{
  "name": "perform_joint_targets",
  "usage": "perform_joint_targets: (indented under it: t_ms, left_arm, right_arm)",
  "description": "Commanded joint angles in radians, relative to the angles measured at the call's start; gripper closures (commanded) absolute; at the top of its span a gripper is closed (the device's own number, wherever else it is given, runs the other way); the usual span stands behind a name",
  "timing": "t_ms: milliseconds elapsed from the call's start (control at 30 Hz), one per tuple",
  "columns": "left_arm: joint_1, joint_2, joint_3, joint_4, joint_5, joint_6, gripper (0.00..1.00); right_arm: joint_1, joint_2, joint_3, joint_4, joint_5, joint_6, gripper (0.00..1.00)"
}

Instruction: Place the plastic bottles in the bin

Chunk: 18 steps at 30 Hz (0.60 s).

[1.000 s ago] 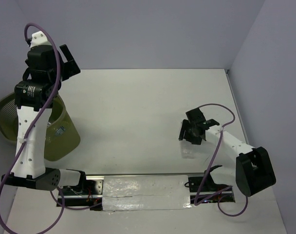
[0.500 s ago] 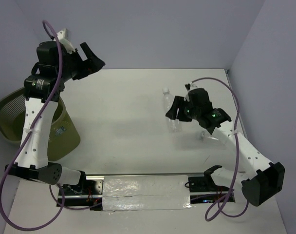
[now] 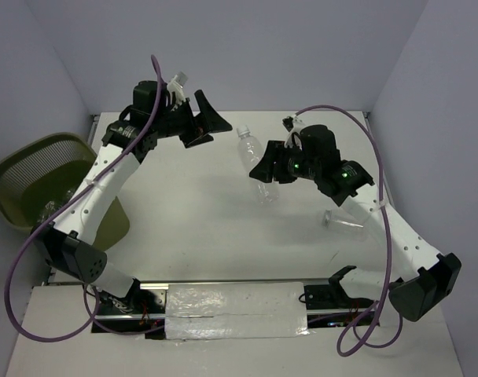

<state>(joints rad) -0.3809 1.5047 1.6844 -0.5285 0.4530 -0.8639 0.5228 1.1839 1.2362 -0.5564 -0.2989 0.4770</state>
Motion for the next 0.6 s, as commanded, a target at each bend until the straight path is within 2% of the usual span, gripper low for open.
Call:
perform_joint_targets:
  t_ms: [0, 333, 433, 533, 567]
  left_arm:
    - [-0.030, 0.015, 0.020, 0.088, 0.030, -0.049, 0.02]
    - [-0.065, 0.095, 0.035, 0.090, 0.024, -0.047, 0.06]
    - [-0.075, 0.109, 0.041, 0.087, 0.020, -0.046, 0.15]
    - [-0.090, 0.114, 0.054, 0.073, 0.007, -0.040, 0.33]
    - [-0.093, 0.114, 0.055, 0.073, -0.002, -0.038, 0.43]
  right_arm:
    - [0.020, 0.002, 0.049, 0.015, -0.034, -0.009, 0.42]
    - [0.060, 0.028, 0.063, 0.018, -0.075, -0.014, 0.41]
    - [0.069, 0.033, 0.054, 0.019, -0.071, -0.012, 0.40]
    - [0.074, 0.036, 0.042, 0.024, -0.065, -0.011, 0.40]
    - [0.074, 0.036, 0.039, 0.029, -0.059, -0.009, 0.40]
